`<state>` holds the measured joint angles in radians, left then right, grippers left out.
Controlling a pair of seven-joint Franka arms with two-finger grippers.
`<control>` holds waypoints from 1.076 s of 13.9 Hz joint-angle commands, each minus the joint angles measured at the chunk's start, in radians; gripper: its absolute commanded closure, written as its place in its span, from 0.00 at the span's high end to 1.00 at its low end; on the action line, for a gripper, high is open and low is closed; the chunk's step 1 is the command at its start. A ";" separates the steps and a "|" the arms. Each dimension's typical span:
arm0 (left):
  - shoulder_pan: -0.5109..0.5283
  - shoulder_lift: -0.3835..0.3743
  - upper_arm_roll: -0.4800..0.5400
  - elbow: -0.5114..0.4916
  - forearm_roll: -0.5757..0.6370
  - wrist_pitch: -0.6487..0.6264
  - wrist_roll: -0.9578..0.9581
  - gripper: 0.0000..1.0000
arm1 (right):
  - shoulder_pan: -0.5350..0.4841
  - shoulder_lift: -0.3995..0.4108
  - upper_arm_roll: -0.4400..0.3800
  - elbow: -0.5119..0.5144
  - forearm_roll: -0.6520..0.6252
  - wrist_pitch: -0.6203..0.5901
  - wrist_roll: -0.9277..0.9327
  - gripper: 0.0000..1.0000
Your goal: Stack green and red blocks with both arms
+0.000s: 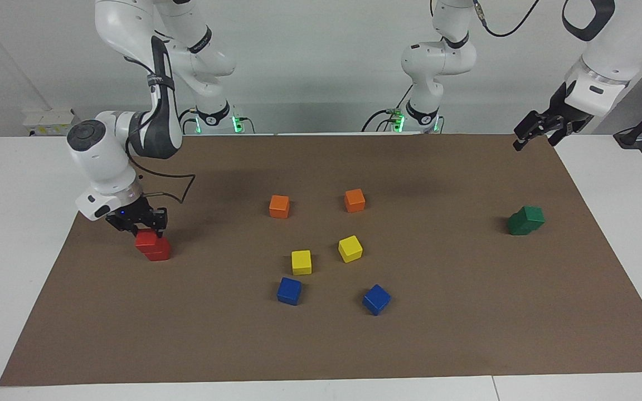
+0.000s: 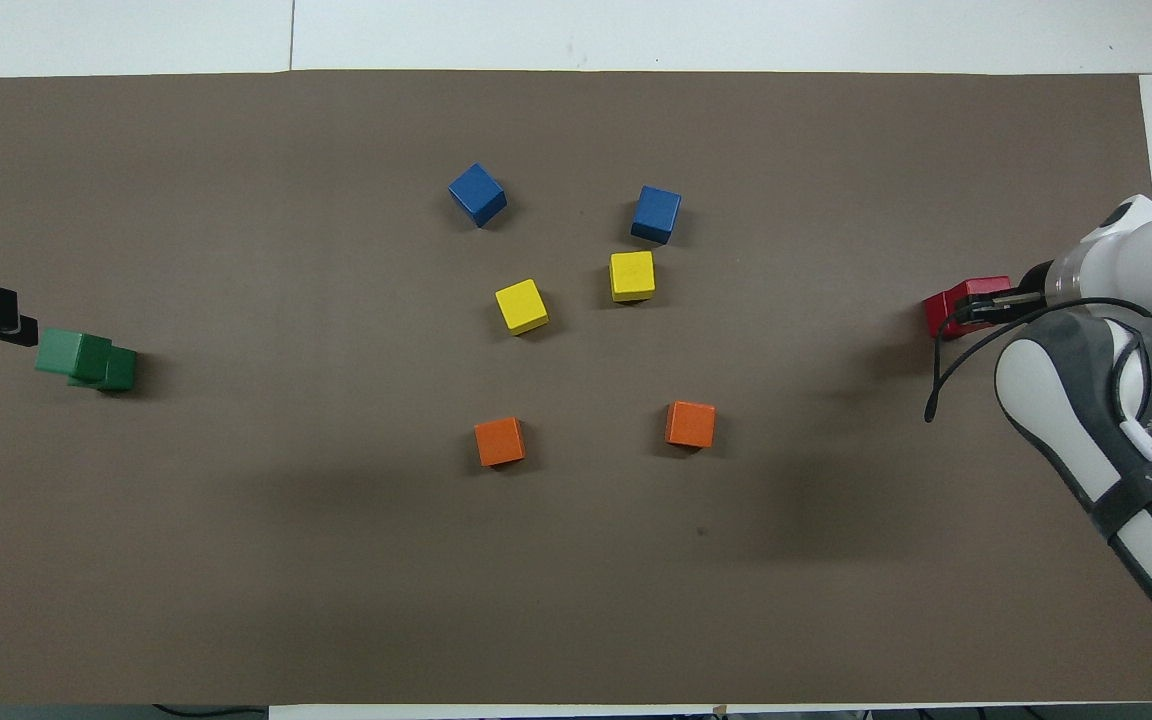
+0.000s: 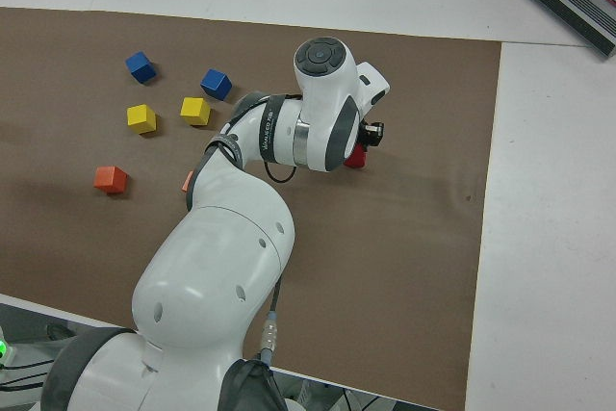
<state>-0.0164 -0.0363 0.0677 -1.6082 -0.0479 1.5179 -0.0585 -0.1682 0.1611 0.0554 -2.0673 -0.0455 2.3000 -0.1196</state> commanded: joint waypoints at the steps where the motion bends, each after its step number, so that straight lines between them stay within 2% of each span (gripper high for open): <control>1: -0.016 -0.014 0.014 -0.001 0.000 0.001 -0.009 1.00 | -0.010 -0.026 0.012 -0.036 0.015 0.022 0.000 0.00; 2: -0.002 -0.008 -0.002 0.002 0.000 0.010 -0.007 1.00 | -0.010 -0.026 0.011 -0.036 0.015 0.022 0.000 0.11; 3: 0.034 -0.004 -0.050 0.002 0.000 0.024 -0.010 1.00 | -0.011 -0.026 0.011 -0.036 0.015 0.022 0.000 0.28; 5: 0.082 -0.001 -0.103 0.004 0.000 0.027 -0.011 1.00 | -0.010 -0.026 0.011 -0.034 0.015 0.022 0.000 0.74; 6: 0.082 -0.001 -0.105 0.004 0.000 0.027 -0.011 1.00 | -0.010 -0.026 0.011 -0.036 0.015 0.022 0.000 0.91; 7: 0.082 -0.001 -0.106 0.004 0.000 0.025 -0.011 1.00 | -0.010 -0.026 0.011 -0.034 0.015 0.024 -0.002 1.00; 11: 0.085 -0.001 -0.108 0.005 0.006 0.021 -0.006 1.00 | -0.008 -0.026 0.011 -0.034 0.015 0.022 0.000 1.00; 14: 0.084 0.003 -0.111 0.007 0.045 0.013 0.002 1.00 | -0.001 -0.049 0.014 -0.021 0.015 -0.034 0.053 1.00; 15: 0.082 0.003 -0.115 0.007 0.049 0.016 0.002 1.00 | 0.007 -0.064 0.015 0.014 0.015 -0.078 0.063 1.00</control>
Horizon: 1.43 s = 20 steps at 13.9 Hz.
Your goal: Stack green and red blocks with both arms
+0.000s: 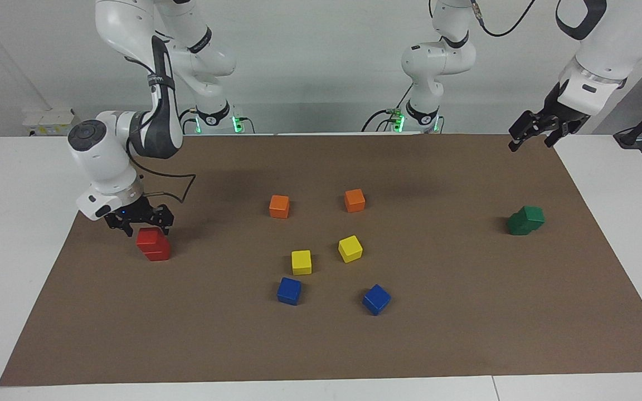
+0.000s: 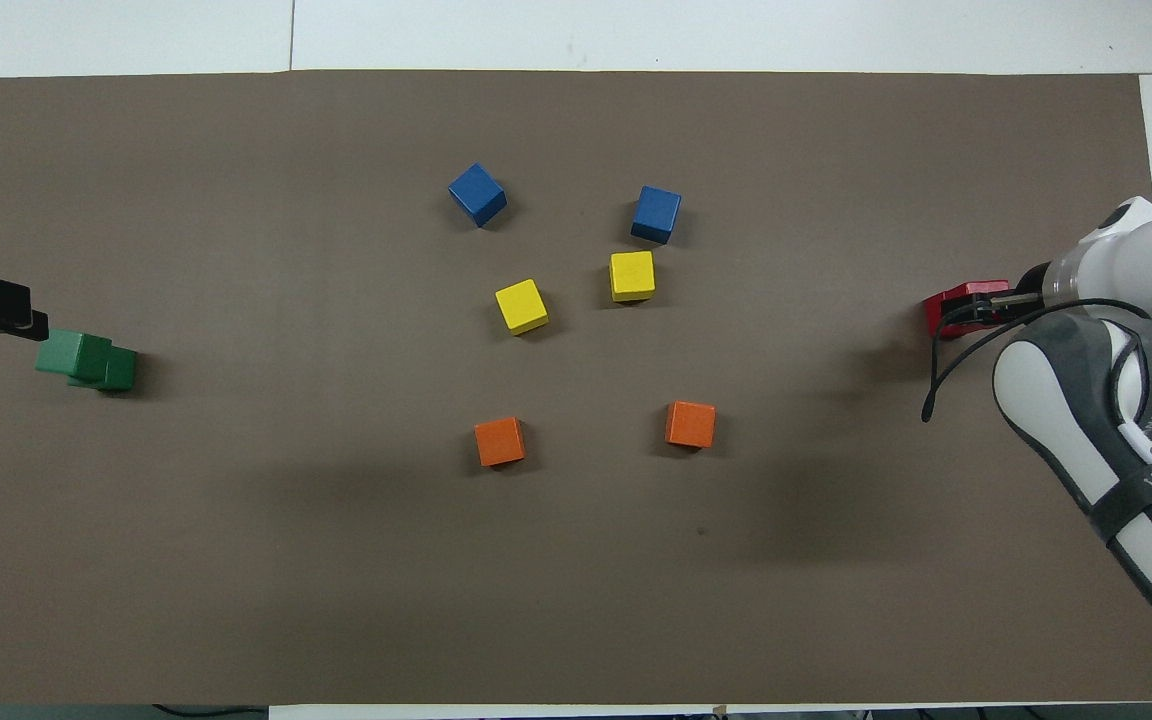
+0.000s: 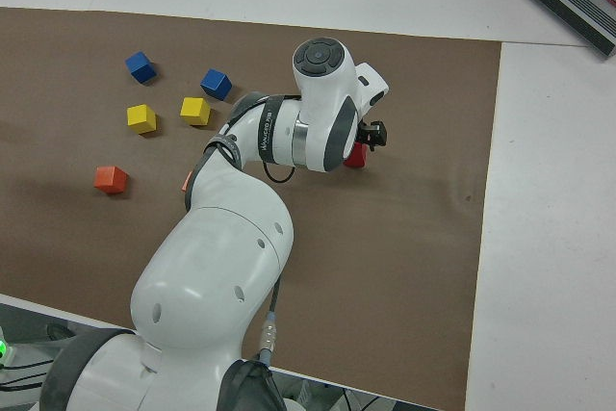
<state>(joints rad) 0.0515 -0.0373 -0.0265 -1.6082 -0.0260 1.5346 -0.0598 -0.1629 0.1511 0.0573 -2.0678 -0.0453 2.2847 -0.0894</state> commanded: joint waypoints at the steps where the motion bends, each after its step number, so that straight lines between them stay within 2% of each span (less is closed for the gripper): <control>1: 0.014 0.004 -0.021 0.007 0.038 0.002 0.003 1.00 | 0.019 -0.065 0.013 0.064 0.015 -0.135 0.034 1.00; 3: 0.014 0.004 -0.023 0.008 0.040 0.001 0.003 1.00 | 0.036 -0.102 0.015 0.162 0.018 -0.284 0.043 1.00; 6: 0.016 -0.004 -0.029 0.008 0.038 0.004 0.003 1.00 | 0.040 -0.180 0.042 0.250 0.071 -0.443 0.060 1.00; 8: 0.010 -0.004 -0.029 0.007 0.035 0.010 0.003 1.00 | 0.040 -0.240 0.082 0.262 0.073 -0.500 0.066 1.00; 11: 0.011 -0.006 -0.027 0.008 0.031 0.012 0.003 1.00 | 0.040 -0.297 0.085 0.264 0.073 -0.566 0.076 1.00; 16: 0.014 -0.006 -0.027 0.007 0.034 0.013 0.003 1.00 | 0.039 -0.217 0.088 0.419 0.070 -0.663 0.080 1.00; 20: 0.013 -0.006 -0.027 0.011 0.032 0.013 0.003 1.00 | 0.037 -0.214 0.087 0.420 0.053 -0.671 0.080 1.00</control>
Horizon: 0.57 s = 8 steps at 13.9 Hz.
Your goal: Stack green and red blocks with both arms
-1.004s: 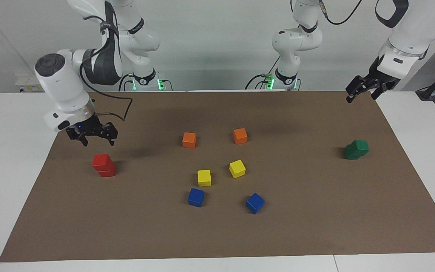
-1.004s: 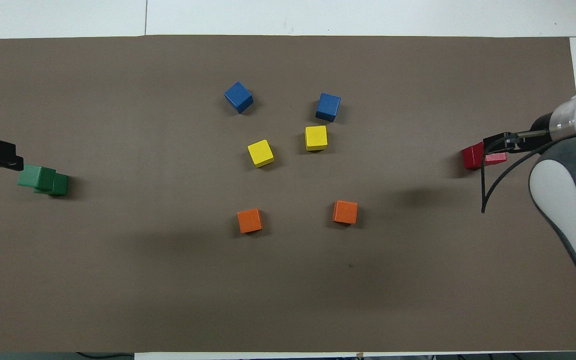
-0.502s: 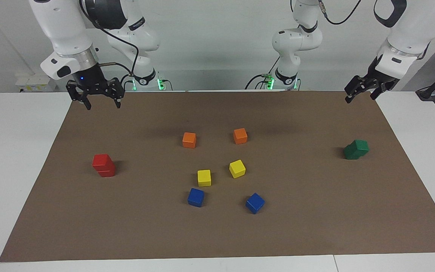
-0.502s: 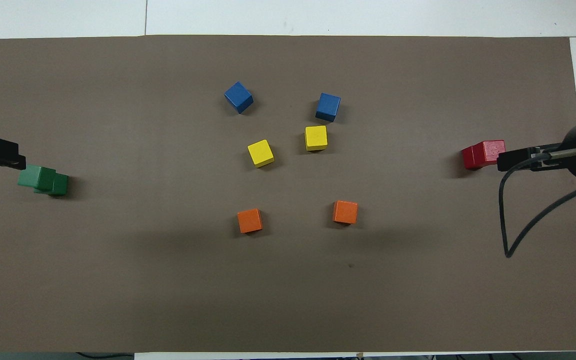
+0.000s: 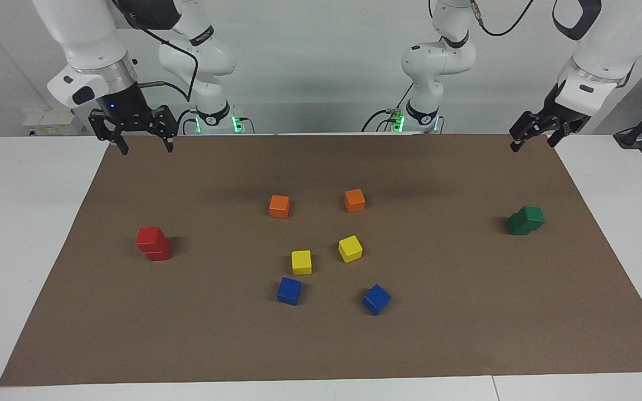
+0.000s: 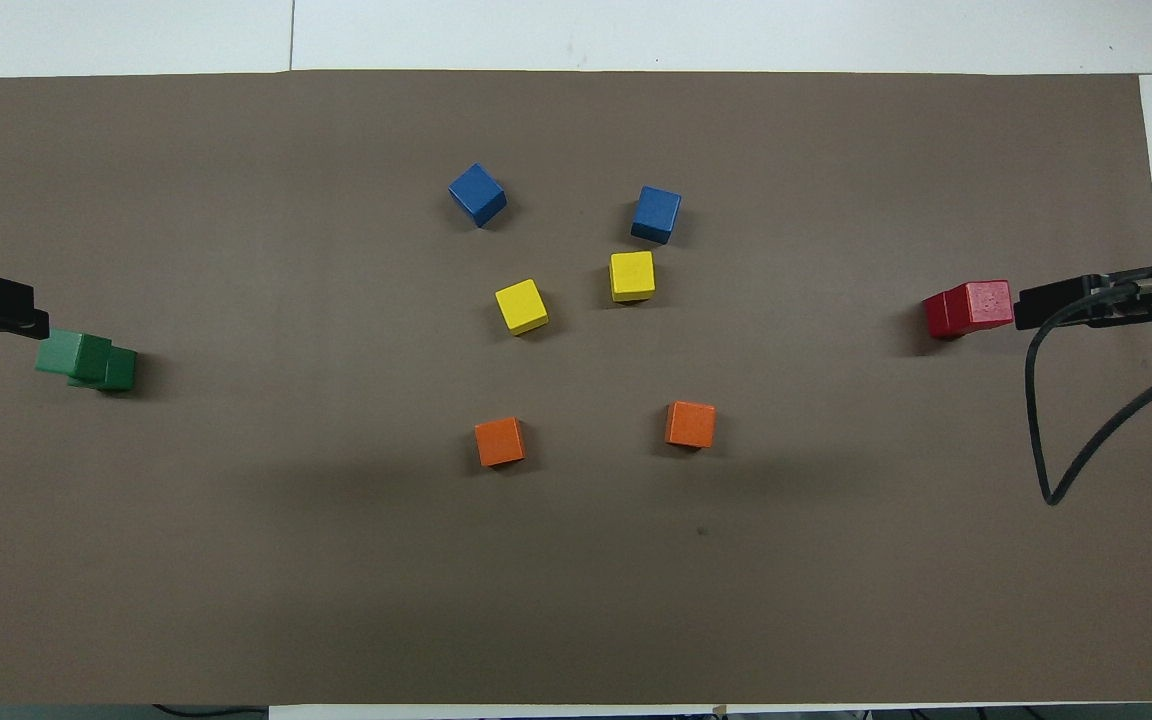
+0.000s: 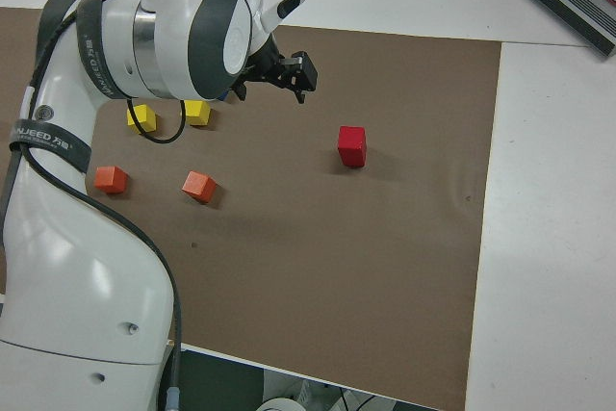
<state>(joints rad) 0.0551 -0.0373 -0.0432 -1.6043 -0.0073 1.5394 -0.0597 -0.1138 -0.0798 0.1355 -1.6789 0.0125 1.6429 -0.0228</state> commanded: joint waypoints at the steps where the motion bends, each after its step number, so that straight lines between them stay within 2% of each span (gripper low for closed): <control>1: 0.009 -0.006 -0.011 0.009 0.013 0.007 0.003 1.00 | -0.013 0.017 0.009 0.030 -0.005 -0.031 0.014 1.00; 8: 0.008 -0.006 -0.011 0.007 0.012 0.013 0.001 1.00 | -0.012 0.014 0.009 0.024 -0.006 -0.046 0.014 1.00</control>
